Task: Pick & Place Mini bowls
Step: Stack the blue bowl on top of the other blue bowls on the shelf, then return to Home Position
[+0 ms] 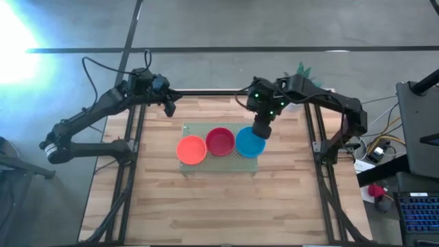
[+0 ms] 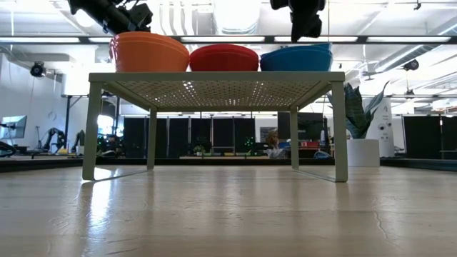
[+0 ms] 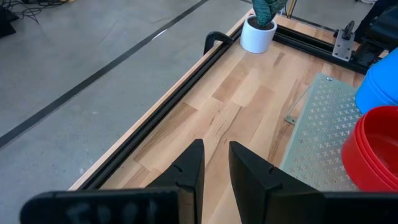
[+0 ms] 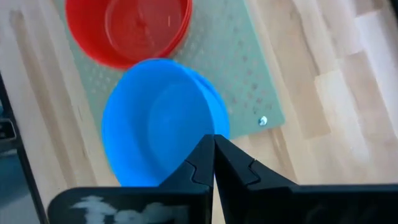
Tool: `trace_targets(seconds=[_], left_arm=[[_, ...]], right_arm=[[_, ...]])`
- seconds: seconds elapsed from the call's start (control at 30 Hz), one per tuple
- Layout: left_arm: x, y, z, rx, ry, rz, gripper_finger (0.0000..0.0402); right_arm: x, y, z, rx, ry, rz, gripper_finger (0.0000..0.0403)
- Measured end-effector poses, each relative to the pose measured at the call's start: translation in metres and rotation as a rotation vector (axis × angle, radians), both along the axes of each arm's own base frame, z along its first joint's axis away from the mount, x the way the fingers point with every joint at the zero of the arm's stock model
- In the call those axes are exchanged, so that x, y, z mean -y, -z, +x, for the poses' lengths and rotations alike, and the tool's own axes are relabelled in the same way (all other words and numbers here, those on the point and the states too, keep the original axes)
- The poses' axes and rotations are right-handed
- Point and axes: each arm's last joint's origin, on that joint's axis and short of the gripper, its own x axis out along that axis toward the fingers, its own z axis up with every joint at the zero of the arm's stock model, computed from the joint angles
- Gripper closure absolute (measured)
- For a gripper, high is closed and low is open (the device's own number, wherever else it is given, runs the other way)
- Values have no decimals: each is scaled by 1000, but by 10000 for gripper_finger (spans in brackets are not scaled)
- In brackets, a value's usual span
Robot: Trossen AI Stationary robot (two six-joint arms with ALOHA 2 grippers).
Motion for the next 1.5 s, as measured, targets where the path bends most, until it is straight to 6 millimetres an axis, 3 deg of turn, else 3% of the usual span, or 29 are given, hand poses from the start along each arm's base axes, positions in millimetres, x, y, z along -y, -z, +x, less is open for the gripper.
trace_targets(seconds=[0.4, 0.53, 0.77, 0.97, 1.27, 1.4, 1.5], left_arm=[[0, 0, 0, 0, 0, 0, 335], [0, 0, 0, 0, 0, 0, 335], [2, -2, -2, -14, 24, 49, 335], [15, -24, -18, 64, 45, 127, 335], [46, -48, -53, 203, 79, 227, 359], [58, -54, -66, 255, 110, 262, 394], [67, -58, -75, 293, 142, 280, 399]], right_arm=[[-1, 28, 1, -97, -11, 22, 394], [-1, 28, 1, -90, -11, 20, 394], [-3, -9, -6, 67, -41, -35, 394], [-7, -55, -25, 310, -83, -130, 394], [-21, -101, -78, 568, -142, -255, 394], [-28, -114, -106, 636, -152, -288, 394], [-33, -118, -126, 678, -149, -297, 394]])
